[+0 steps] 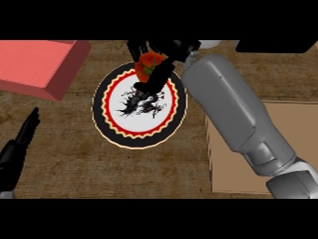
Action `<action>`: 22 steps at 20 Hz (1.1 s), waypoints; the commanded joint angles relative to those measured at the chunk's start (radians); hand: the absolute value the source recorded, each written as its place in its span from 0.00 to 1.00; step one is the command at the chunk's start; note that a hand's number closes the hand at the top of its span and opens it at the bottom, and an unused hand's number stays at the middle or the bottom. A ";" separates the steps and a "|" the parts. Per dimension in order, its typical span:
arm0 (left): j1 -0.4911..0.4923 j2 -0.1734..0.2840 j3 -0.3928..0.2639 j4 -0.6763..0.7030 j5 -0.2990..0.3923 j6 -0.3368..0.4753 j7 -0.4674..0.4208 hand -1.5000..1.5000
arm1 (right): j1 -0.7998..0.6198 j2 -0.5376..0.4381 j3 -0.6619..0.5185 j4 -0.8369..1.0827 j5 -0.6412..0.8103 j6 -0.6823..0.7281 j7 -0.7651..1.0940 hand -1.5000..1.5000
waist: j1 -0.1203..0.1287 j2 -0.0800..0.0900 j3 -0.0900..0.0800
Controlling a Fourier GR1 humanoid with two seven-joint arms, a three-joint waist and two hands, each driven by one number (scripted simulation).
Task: Pick the tomato from the tray and place it in the plate
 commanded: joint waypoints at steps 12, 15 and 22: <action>-0.037 -0.012 0.002 0.031 0.000 -0.028 -0.011 0.50 | 0.008 0.049 0.241 0.249 -0.294 -0.166 0.139 0.00 | 0.042 0.012 -0.001; -0.047 -0.013 -0.017 -0.019 -0.022 -0.028 0.024 0.50 | 0.015 0.050 0.352 0.198 -0.399 -0.214 0.173 0.00 | 0.046 0.009 0.000; -0.020 -0.007 0.004 0.004 -0.004 -0.043 -0.009 0.50 | 0.025 0.050 0.194 0.172 -0.581 -0.350 0.085 0.00 | 0.038 0.008 0.000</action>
